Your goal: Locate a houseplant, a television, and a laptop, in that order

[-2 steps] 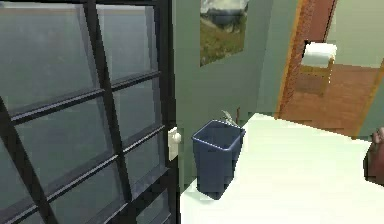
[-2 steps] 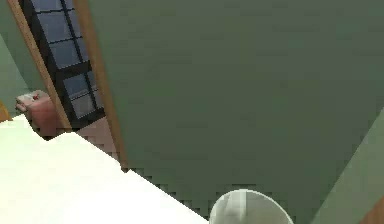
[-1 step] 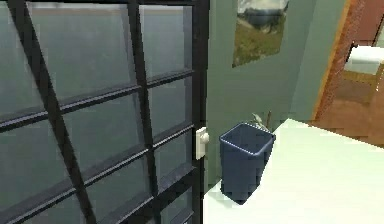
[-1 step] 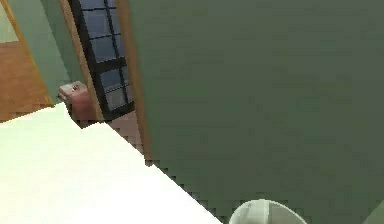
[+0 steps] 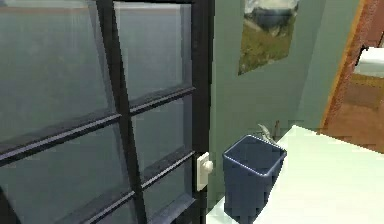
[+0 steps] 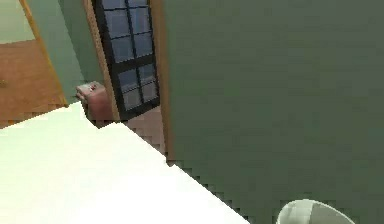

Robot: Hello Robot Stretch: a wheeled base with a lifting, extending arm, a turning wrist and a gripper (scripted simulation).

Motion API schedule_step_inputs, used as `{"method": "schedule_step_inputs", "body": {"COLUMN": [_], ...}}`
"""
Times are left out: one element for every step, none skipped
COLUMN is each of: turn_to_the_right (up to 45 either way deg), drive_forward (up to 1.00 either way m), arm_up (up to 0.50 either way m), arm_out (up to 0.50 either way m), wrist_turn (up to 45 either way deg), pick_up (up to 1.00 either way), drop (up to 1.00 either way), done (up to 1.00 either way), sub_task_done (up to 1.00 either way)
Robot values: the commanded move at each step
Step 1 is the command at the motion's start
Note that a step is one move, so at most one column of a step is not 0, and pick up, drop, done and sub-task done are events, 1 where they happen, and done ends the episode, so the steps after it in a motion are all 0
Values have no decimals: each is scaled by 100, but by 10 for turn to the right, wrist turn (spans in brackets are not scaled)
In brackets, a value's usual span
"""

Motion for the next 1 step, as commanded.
{"method": "schedule_step_inputs", "body": {"turn_to_the_right": [450], "drive_forward": [0], "arm_up": [0], "arm_out": [0], "wrist_turn": [0], "pick_up": [0], "drop": [0], "done": [0], "sub_task_done": [0]}}
